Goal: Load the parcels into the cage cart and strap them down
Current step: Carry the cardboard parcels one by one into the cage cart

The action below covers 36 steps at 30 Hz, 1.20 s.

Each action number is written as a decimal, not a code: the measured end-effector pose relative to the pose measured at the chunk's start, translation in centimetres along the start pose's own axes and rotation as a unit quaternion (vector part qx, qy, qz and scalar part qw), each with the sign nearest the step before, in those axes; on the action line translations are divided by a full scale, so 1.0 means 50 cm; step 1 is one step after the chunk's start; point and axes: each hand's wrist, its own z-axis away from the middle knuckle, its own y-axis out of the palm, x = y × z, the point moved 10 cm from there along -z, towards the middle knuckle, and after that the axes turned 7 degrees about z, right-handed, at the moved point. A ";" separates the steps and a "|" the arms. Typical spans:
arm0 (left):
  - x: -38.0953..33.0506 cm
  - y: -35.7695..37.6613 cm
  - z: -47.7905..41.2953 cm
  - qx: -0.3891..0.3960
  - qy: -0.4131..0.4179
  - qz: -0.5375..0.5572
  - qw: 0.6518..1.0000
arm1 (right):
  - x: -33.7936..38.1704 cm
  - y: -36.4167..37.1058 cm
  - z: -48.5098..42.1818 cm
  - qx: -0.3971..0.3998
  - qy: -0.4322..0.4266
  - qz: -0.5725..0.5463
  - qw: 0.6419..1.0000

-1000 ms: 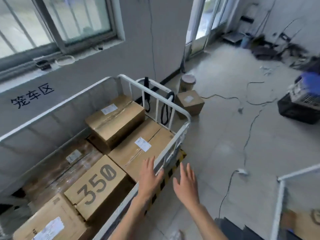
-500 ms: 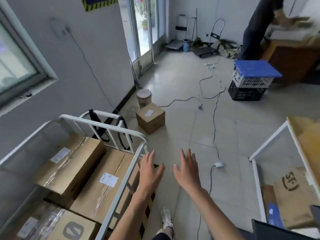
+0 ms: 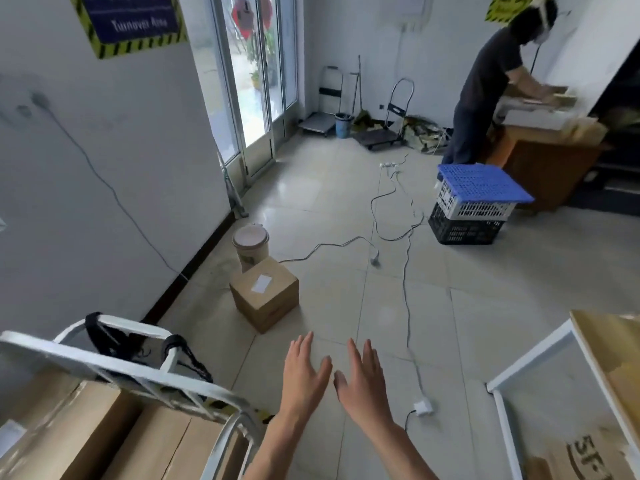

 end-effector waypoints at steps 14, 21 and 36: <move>0.067 -0.022 -0.435 -0.025 -0.099 -0.015 0.995 | 0.118 0.062 -0.468 0.084 -0.039 -0.025 0.995; 0.106 -0.128 -0.658 -0.104 -0.192 -0.010 0.976 | 0.281 0.095 -0.767 0.138 -0.148 -0.002 0.979; 0.345 -0.201 -1.026 -0.179 -0.328 0.083 0.924 | 0.439 0.279 -1.173 0.277 -0.172 0.044 0.944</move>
